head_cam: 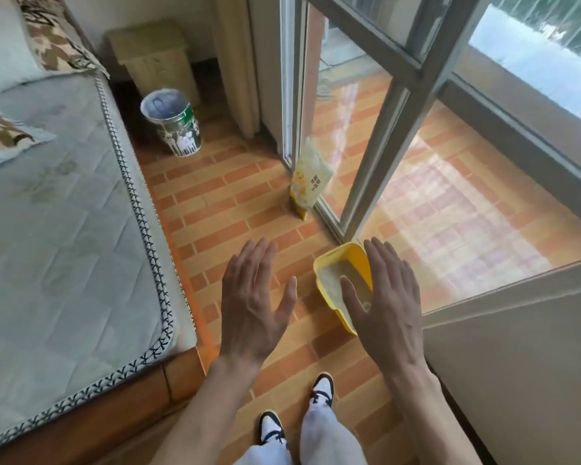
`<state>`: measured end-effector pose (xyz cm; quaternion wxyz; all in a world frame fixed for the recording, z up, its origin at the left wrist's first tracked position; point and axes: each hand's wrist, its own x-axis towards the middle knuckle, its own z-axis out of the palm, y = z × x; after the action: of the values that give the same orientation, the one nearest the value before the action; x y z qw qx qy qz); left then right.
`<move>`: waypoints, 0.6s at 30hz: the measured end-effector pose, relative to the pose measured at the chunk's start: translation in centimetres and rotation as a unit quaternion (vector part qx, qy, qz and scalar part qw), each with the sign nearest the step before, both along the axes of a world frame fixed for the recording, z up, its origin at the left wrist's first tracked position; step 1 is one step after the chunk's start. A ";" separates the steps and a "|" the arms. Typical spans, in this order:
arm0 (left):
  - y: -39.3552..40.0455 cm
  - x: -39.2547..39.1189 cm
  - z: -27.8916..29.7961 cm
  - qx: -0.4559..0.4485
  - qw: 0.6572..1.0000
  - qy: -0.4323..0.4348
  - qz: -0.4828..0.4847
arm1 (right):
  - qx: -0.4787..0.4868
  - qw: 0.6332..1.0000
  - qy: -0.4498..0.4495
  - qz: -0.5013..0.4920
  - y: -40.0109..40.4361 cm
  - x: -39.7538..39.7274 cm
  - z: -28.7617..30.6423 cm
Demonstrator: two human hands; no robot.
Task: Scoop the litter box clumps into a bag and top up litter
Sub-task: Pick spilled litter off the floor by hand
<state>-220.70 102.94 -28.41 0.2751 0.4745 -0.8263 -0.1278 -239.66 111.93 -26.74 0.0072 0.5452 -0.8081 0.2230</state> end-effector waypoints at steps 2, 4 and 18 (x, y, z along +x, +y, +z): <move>-0.3 0.8 -1.5 0.005 1.000 0.005 0.021 | -0.018 1.000 -0.018 0.005 -0.8 0.4 -1.4; -0.7 1.3 -3.6 0.014 0.999 0.000 0.038 | -0.043 0.999 -0.029 0.010 -1.7 0.6 -3.5; -5.6 1.0 -24.7 0.012 0.994 0.031 0.099 | 0.031 0.990 -0.055 0.122 -9.3 -2.6 -24.2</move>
<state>-219.69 97.38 -53.13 0.3063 0.5533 -0.7645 -0.1250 -242.22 102.66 -50.95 -0.0813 0.6268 -0.7409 0.2270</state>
